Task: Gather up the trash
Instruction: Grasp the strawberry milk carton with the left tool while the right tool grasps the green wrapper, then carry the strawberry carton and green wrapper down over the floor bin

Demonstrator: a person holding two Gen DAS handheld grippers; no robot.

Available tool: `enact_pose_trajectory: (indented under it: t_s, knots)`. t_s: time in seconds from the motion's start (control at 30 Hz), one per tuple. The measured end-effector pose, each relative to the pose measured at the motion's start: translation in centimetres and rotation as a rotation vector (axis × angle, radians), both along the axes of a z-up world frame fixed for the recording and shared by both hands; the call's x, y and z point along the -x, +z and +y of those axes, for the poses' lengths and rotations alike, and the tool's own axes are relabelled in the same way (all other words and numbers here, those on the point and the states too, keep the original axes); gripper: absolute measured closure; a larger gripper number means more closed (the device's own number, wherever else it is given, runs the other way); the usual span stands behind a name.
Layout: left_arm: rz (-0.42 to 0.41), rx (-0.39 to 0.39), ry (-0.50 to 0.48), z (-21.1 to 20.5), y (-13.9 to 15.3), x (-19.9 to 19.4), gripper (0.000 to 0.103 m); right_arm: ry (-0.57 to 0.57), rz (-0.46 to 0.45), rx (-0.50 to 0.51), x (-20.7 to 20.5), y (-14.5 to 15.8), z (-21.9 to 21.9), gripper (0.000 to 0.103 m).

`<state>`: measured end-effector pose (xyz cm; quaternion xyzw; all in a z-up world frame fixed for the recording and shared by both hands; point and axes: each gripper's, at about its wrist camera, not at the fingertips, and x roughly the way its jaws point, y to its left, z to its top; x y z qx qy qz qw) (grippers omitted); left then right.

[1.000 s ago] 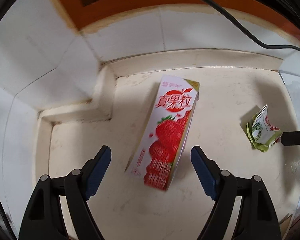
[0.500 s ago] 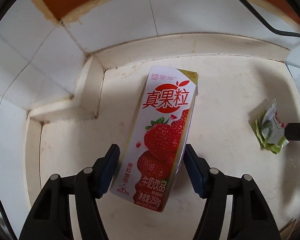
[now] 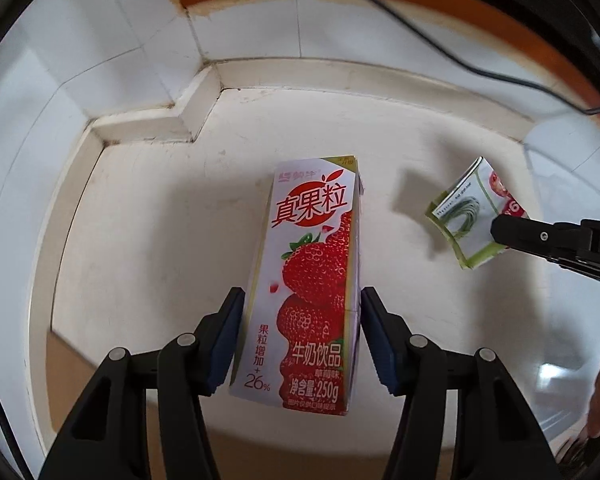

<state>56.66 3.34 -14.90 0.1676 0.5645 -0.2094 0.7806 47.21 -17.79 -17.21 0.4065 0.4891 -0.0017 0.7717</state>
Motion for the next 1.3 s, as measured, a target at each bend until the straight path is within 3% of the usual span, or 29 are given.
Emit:
enact_pose_trajectory:
  t_s: [0.17,0.43,0.77,1.03,1.3]
  knots:
    - [-0.026,0.052,0.06,-0.5,4.3,5.7,0.047,0.023,-0.041,0.006,2.8,2.9,-0.6,0.097]
    - [-0.09,0.098,0.126,-1.3,10.3,16.3,0.047,0.157,-0.116,0.088,10.2,8.9,-1.0,0.097]
    - [-0.157,0.104,0.175,-3.5,14.8,29.7,0.047,0.301,-0.224,0.103,22.1,13.0,-2.6,0.097]
    - [-0.209,0.106,0.272,-4.9,16.8,40.1,0.047,0.388,-0.267,0.088,30.6,14.1,-4.0,0.097]
    - [-0.199,0.097,0.335,-5.5,15.6,48.6,0.048,0.47,-0.24,0.075,37.0,12.5,-5.1,0.097]
